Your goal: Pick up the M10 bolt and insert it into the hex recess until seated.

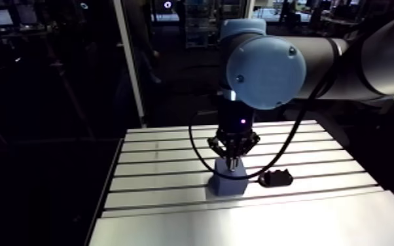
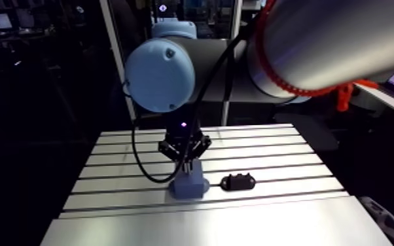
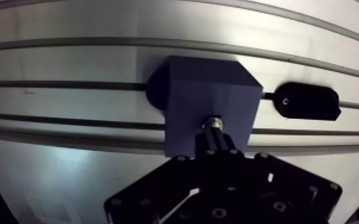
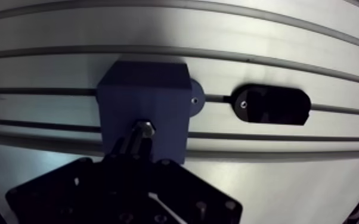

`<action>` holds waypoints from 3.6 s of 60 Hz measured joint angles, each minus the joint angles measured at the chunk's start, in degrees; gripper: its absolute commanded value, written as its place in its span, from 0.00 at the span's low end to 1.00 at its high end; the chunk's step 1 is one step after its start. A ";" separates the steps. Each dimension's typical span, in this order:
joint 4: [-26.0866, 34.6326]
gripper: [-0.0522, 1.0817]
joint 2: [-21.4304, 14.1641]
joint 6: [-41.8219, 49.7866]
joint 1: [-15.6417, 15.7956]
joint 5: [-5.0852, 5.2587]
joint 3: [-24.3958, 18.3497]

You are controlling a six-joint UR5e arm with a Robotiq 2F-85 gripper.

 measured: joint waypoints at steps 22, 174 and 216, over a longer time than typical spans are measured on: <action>-0.75 1.00 0.07 -0.17 -0.02 0.07 0.19; 4.04 0.05 -2.37 -2.18 -0.09 1.01 -3.06; 18.11 0.05 -8.59 0.78 -0.14 0.05 -9.84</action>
